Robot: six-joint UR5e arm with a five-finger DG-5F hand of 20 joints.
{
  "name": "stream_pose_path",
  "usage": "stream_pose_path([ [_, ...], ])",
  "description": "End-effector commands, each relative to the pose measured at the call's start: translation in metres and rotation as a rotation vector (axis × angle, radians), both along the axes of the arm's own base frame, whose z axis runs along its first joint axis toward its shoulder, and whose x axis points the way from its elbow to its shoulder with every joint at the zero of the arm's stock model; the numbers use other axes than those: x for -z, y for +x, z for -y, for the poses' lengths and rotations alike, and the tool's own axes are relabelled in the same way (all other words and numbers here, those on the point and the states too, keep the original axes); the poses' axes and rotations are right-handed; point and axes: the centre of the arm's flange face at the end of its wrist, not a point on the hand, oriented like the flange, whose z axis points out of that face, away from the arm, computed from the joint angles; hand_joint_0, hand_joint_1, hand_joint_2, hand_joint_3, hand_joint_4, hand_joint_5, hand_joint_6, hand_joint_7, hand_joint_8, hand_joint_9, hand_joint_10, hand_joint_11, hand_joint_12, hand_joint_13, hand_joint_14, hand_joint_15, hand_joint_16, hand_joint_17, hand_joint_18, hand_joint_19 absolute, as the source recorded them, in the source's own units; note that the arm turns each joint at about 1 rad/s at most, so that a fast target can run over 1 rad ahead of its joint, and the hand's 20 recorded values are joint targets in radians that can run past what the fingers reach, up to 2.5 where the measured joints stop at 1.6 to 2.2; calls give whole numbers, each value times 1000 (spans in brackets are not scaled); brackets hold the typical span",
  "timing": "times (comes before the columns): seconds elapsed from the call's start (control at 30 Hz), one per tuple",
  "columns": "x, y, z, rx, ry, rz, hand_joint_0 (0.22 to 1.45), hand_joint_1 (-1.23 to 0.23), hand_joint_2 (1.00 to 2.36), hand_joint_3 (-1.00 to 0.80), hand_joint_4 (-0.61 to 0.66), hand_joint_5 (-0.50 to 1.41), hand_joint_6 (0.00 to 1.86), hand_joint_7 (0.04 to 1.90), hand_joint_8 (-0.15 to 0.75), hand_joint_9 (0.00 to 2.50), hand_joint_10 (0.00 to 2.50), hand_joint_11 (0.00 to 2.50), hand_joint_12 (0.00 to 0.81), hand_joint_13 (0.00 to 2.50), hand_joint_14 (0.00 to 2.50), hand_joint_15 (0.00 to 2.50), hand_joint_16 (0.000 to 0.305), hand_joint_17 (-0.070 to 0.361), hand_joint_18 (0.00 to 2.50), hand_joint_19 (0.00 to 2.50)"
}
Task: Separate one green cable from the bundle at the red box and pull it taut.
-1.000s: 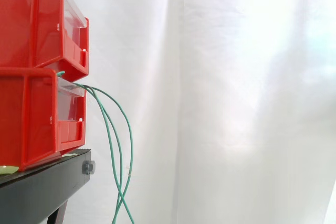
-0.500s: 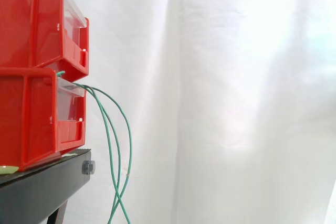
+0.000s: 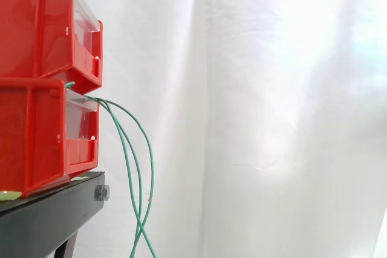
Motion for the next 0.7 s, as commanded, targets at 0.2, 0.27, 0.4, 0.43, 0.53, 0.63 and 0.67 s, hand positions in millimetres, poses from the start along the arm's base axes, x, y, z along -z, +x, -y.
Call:
stream_pose_path([
  [0.2,-1,0,0,0,0,1,482,-625,1000,-500,181,-190,503,817,264,711,17,699,295,493,21,650,30,68,322,727],
  [0.27,0,0,0,0,0,0,483,-624,1000,-500,181,-191,503,819,264,706,15,710,295,492,20,656,30,68,319,735],
  [0.4,0,0,0,0,0,0,484,-625,1000,-500,189,-188,503,823,267,744,17,732,298,525,20,676,32,71,347,738],
  [0.43,0,0,0,0,0,0,488,-627,1000,-500,191,-188,503,826,266,763,16,752,297,531,22,680,32,72,355,749],
  [0.53,0,0,0,0,0,0,497,-640,1000,-500,191,-186,503,825,265,793,18,775,300,581,23,706,35,78,400,779],
  [0.63,0,0,0,0,0,0,511,-660,1000,-500,192,-179,503,830,247,910,20,819,298,752,25,786,38,84,520,820],
  [0.67,0,0,0,0,0,0,527,-685,1000,-500,184,-177,503,824,242,949,20,828,292,808,26,804,37,83,576,837],
])
